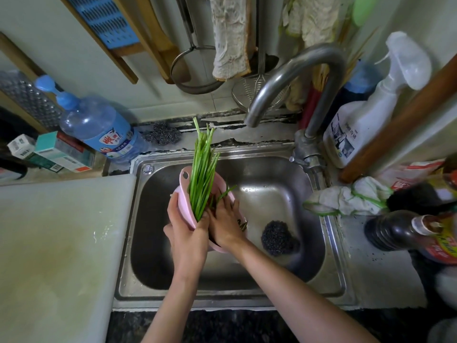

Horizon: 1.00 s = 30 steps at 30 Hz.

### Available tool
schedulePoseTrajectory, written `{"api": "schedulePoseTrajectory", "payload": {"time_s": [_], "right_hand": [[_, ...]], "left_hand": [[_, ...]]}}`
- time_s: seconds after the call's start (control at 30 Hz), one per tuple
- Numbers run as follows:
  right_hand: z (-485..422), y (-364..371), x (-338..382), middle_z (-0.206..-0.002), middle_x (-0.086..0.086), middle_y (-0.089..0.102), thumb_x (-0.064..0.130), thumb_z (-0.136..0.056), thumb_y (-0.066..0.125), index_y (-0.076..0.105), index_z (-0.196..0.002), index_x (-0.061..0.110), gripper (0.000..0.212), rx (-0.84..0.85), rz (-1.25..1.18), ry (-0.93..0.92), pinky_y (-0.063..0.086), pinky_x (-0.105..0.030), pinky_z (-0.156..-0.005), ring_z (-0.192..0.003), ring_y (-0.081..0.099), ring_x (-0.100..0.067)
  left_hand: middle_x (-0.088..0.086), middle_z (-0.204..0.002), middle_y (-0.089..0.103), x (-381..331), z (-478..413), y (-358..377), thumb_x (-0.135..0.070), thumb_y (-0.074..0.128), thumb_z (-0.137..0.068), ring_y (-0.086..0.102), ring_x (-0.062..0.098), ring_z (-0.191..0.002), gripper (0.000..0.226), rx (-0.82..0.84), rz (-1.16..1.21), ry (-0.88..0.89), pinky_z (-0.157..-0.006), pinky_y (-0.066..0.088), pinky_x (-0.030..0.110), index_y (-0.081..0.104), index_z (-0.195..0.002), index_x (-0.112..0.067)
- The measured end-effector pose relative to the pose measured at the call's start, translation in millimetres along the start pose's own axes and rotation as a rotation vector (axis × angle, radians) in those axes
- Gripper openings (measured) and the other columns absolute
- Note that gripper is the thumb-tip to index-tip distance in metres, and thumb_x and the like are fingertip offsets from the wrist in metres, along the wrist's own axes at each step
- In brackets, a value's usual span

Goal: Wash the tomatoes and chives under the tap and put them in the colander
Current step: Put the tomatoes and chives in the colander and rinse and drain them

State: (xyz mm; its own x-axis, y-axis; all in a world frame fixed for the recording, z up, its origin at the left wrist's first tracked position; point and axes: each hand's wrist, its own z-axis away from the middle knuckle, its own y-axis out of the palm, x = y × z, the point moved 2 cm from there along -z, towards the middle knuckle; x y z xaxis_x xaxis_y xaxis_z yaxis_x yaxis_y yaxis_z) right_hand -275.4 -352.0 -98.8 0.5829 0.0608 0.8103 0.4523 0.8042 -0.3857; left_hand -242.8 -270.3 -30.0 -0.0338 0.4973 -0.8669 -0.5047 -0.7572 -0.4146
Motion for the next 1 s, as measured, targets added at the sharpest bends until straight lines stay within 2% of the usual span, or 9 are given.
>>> {"api": "schedulePoseTrajectory", "payload": {"time_s": [0.23, 0.37, 0.5, 0.6, 0.73, 0.9, 1.0], "right_hand": [[1.2, -5.6, 6.9, -0.158, -0.01, 0.008, 0.042, -0.099, 0.035, 0.014, -0.149, 0.006, 0.065, -0.009, 0.032, 0.0, 0.01, -0.047, -0.118, -0.145, -0.007, -0.032], [3.2, -6.5, 8.6, -0.16, -0.007, 0.003, 0.041, -0.099, 0.035, 0.01, -0.15, 0.007, 0.067, -0.001, 0.023, 0.01, 0.005, -0.044, -0.119, -0.145, -0.011, -0.032], [3.7, -6.8, 10.0, -0.16, -0.008, 0.002, 0.041, -0.099, 0.033, 0.01, -0.15, 0.007, 0.066, 0.007, 0.012, 0.011, 0.003, -0.043, -0.119, -0.145, -0.011, -0.032], [4.3, -4.9, 9.6, -0.159, -0.01, 0.005, 0.042, -0.099, 0.033, 0.012, -0.15, 0.006, 0.065, 0.009, 0.003, 0.013, -0.001, -0.041, -0.118, -0.145, -0.009, -0.031], [6.7, -4.4, 11.6, -0.158, -0.01, 0.011, 0.039, -0.099, 0.034, 0.015, -0.15, 0.007, 0.063, -0.017, -0.043, 0.024, 0.007, -0.045, -0.118, -0.145, -0.002, -0.033], [8.1, 0.8, 16.2, -0.158, -0.006, 0.013, 0.039, -0.099, 0.037, 0.017, -0.15, 0.011, 0.062, -0.053, -0.138, 0.05, 0.01, -0.039, -0.118, -0.144, 0.002, -0.029], [10.4, 2.3, 17.3, -0.155, -0.009, 0.018, 0.036, -0.099, 0.039, 0.019, -0.15, 0.014, 0.059, -0.089, -0.184, 0.065, 0.016, -0.039, -0.116, -0.143, 0.009, -0.028]], "left_hand": [[0.008, -0.122, 0.048, -6.5, -1.7, -0.4, -0.03, 0.06, -0.072, 0.056, 0.01, -0.092, 0.076, 0.0, 0.008, 0.016, -0.092, 0.051, 0.048, 0.025, -0.136, -0.049], [0.007, -0.121, 0.04, -7.9, -1.4, -0.2, -0.018, 0.062, -0.084, 0.044, 0.002, -0.088, 0.073, 0.001, -0.011, 0.018, -0.092, 0.047, 0.042, 0.023, -0.139, -0.046], [0.007, -0.12, 0.038, -11.2, 0.6, -0.6, -0.015, 0.061, -0.086, 0.042, -0.001, -0.086, 0.073, -0.003, -0.019, 0.003, -0.094, 0.047, 0.044, 0.023, -0.139, -0.046], [0.006, -0.119, 0.037, -14.7, 3.3, -1.1, -0.014, 0.06, -0.086, 0.036, -0.006, -0.082, 0.072, -0.008, -0.02, -0.012, -0.09, 0.042, 0.036, 0.023, -0.14, -0.045], [0.009, -0.121, 0.037, -18.6, 4.7, -2.8, -0.014, 0.059, -0.087, 0.031, -0.01, -0.08, 0.073, -0.007, -0.035, -0.013, -0.087, 0.036, 0.031, 0.022, -0.143, -0.042], [0.011, -0.12, 0.038, -23.8, 3.5, -5.6, -0.017, 0.06, -0.086, 0.033, -0.007, -0.08, 0.074, -0.011, -0.083, -0.012, -0.087, 0.041, 0.033, 0.022, -0.143, -0.044], [0.011, -0.119, 0.039, -25.1, 3.0, -7.3, -0.018, 0.061, -0.085, 0.033, -0.007, -0.079, 0.073, -0.013, -0.103, -0.01, -0.086, 0.044, 0.034, 0.023, -0.142, -0.045]]}}
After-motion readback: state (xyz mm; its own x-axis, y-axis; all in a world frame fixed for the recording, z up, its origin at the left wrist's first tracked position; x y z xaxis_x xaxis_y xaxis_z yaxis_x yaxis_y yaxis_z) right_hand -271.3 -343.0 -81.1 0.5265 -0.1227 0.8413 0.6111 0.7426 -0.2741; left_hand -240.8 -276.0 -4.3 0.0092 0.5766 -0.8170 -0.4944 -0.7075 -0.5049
